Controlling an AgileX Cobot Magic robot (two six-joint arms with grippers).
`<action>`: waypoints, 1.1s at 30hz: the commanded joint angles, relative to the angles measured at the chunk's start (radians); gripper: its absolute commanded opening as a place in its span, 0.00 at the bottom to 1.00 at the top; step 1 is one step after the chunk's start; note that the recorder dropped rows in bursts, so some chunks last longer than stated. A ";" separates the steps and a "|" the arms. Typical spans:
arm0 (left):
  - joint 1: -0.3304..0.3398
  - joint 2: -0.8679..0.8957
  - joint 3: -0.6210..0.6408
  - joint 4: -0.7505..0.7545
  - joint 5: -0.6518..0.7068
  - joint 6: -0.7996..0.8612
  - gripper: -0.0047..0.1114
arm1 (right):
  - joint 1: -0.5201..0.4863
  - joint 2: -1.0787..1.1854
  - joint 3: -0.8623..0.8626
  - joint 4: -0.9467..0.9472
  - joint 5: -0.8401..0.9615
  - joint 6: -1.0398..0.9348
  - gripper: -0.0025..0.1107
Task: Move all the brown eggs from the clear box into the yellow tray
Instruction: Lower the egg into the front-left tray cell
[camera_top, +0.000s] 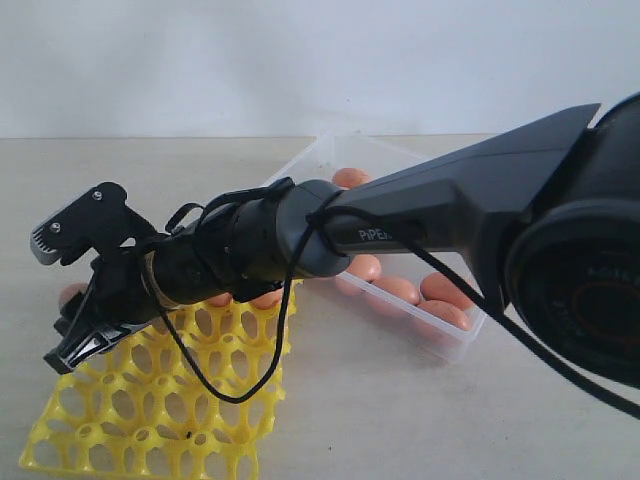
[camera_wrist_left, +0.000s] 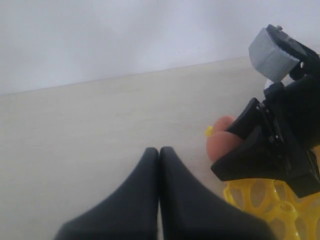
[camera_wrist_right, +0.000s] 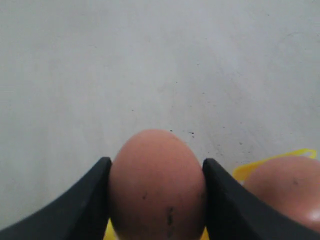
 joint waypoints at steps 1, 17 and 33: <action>-0.006 -0.002 0.003 0.001 -0.008 0.005 0.00 | -0.001 -0.008 -0.004 -0.011 0.088 -0.017 0.06; -0.006 -0.002 0.003 0.001 -0.008 0.005 0.00 | -0.001 -0.008 -0.004 -0.027 0.051 -0.047 0.40; -0.006 -0.002 0.003 0.001 -0.008 0.005 0.00 | -0.001 -0.008 -0.004 -0.051 0.026 -0.066 0.61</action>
